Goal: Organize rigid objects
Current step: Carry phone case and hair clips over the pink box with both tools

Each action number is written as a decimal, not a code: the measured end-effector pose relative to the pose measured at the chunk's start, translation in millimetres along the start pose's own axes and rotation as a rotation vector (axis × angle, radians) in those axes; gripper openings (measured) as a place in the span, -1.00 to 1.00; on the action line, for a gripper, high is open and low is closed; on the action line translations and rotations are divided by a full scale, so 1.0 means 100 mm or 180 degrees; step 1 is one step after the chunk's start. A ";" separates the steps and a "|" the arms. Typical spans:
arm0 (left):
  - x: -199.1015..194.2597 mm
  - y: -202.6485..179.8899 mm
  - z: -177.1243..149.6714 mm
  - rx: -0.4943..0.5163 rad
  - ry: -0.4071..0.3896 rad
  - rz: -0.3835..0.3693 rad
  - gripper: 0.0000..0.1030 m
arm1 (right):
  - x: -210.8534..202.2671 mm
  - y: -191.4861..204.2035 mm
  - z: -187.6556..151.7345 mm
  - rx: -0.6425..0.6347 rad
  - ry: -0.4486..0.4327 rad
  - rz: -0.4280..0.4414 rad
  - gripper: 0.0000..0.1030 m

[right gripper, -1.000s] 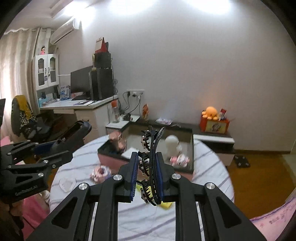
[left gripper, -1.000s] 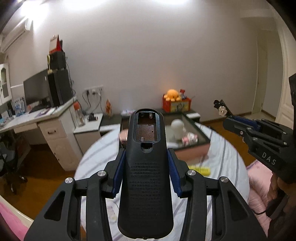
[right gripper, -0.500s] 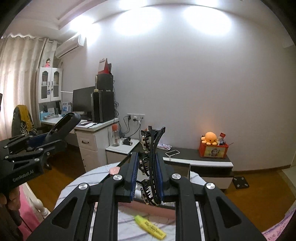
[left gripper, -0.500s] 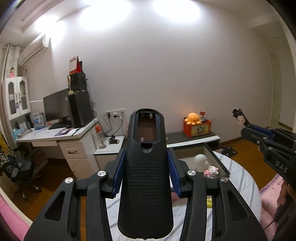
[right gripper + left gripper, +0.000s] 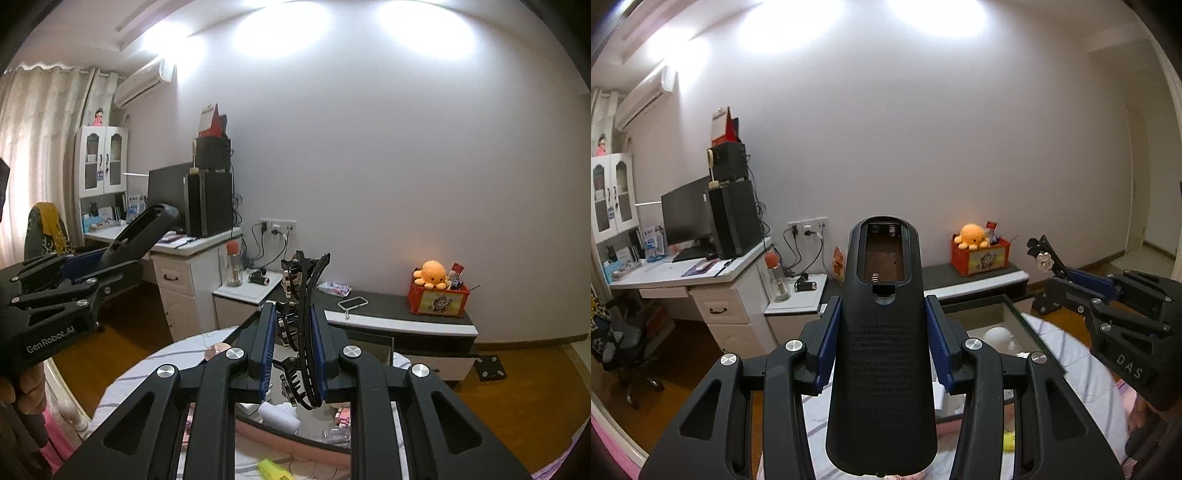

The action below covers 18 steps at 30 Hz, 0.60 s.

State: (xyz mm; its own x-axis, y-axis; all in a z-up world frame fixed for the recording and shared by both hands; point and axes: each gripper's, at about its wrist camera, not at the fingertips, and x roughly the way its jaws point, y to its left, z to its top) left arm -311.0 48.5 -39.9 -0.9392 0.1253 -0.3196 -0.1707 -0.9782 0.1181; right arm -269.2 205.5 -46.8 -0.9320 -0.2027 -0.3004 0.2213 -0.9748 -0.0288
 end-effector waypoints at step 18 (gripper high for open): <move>1.63 -0.40 -0.66 0.0096 0.1069 -0.0253 -0.14 | 1.47 -0.28 -0.61 -0.0040 0.1129 0.0021 -0.63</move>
State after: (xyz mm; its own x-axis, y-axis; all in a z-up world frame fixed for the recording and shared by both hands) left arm -437.2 96.8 -159.1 -0.7731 0.1346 -0.6198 -0.2529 -0.9616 0.1066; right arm -395.0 209.1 -148.2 -0.7733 -0.1619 -0.6130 0.2327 -0.9719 -0.0369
